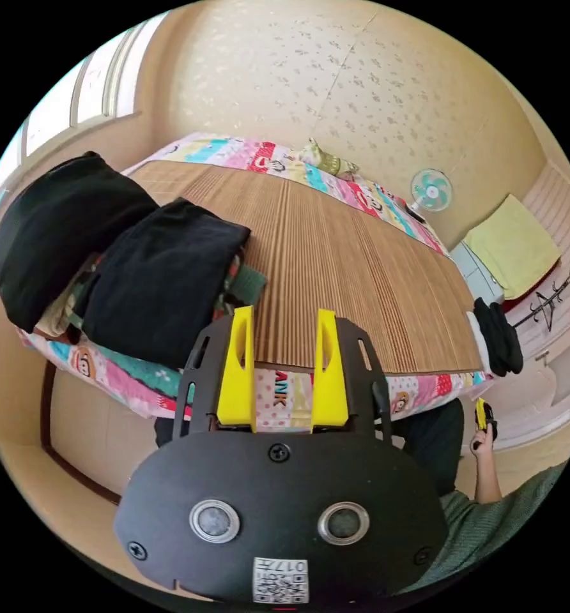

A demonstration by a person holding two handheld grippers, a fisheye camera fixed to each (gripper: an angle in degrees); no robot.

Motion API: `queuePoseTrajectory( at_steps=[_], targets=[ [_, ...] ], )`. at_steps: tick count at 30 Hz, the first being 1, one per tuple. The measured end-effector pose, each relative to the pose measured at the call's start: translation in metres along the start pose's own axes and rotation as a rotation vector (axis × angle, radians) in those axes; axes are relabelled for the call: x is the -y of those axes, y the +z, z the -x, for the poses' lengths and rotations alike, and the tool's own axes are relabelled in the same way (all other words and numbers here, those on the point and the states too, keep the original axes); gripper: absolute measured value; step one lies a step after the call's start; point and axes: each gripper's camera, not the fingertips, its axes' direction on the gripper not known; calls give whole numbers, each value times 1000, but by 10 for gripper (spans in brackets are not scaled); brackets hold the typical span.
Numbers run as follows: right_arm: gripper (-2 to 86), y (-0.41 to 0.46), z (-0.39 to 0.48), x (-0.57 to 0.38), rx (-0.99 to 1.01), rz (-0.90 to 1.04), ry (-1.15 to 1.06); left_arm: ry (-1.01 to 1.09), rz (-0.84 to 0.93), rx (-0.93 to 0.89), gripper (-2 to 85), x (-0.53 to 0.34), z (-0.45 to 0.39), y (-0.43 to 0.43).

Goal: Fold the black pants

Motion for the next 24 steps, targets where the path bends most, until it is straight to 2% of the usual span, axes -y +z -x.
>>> queuePoseTrajectory(
  at_steps=[3,5,8,9,11,13,15,18,21,24],
  targets=[
    [4,31,19,14,36,62,-50,-62,31,189,146,12,32,4],
    [4,49,32,23,43,106,-76,-89,100,238,110,10,45,22],
    [4,79,53,32,49,193,-117,-104,37,230,65,1,37,16],
    [4,89,59,32,47,220,-128,-131,19,202,59,-1,37,13],
    [3,102,67,29,50,258,-148,-273,-65,25,44,-8,49,3],
    [3,118,71,24,65,302,-153,-305,-103,-144,41,-6,51,-3],
    [3,128,72,20,91,332,-156,-247,-120,-221,40,2,28,-13],
    [3,146,70,12,126,388,-161,-15,-84,-259,35,10,-50,-20],
    [3,165,64,6,87,471,-171,100,7,-421,4,-6,-113,1],
    [3,175,56,2,71,503,-167,207,190,-545,-4,-33,-155,42]
  ],
)
